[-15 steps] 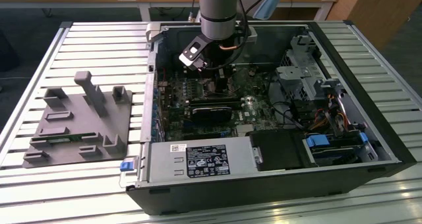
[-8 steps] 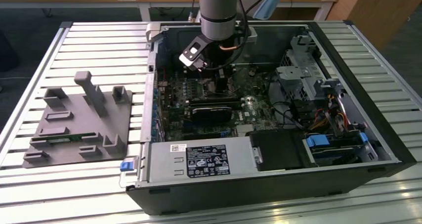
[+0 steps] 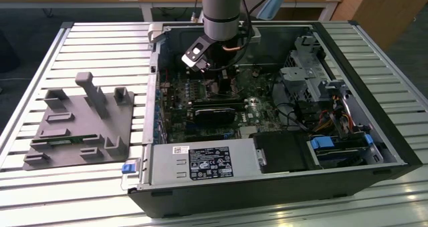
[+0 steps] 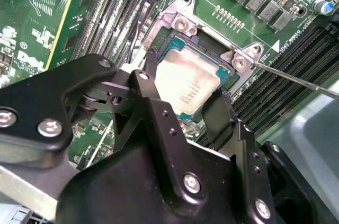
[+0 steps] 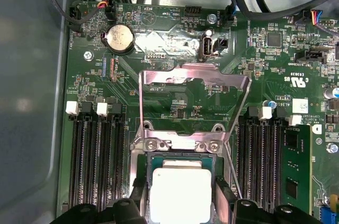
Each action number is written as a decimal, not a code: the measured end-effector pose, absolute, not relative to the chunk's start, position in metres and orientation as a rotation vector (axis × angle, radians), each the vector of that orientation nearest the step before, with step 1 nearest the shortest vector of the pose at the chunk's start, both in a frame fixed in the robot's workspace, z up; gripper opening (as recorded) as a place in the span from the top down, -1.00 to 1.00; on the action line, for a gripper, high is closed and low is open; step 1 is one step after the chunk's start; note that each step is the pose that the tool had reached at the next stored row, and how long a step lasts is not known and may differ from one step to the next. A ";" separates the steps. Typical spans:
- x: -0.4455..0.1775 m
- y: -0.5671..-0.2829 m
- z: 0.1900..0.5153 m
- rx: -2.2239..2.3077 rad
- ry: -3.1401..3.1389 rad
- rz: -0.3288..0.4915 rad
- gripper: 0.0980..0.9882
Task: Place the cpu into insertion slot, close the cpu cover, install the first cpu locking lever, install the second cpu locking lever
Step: 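Place the cpu into insertion slot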
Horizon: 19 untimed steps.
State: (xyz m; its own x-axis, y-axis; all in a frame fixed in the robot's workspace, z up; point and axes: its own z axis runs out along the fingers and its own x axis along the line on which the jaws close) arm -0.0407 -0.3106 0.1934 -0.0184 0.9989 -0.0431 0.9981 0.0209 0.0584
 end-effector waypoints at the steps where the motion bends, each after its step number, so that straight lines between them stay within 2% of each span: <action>1: -0.041 -0.311 0.195 2.149 2.192 0.018 -0.16; 8: -0.040 -0.311 0.209 2.150 2.193 0.015 -0.13; 10: -0.040 -0.311 0.210 2.152 2.195 0.012 0.15; 11: -0.039 -0.311 0.210 2.153 2.196 0.011 0.15; 13: -0.038 -0.311 0.210 2.154 2.198 0.007 0.41; 14: -0.037 -0.311 0.210 2.155 2.198 0.005 0.41; 16: -0.037 -0.311 0.210 2.156 2.199 0.003 0.67; 17: -0.037 -0.311 0.210 2.156 2.200 0.002 0.67; 19: -0.036 -0.311 0.211 2.157 2.200 0.001 0.94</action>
State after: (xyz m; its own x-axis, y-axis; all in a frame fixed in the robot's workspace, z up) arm -0.0364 -0.3106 0.2106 -0.0189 0.9989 -0.0429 0.9988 0.0207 0.0433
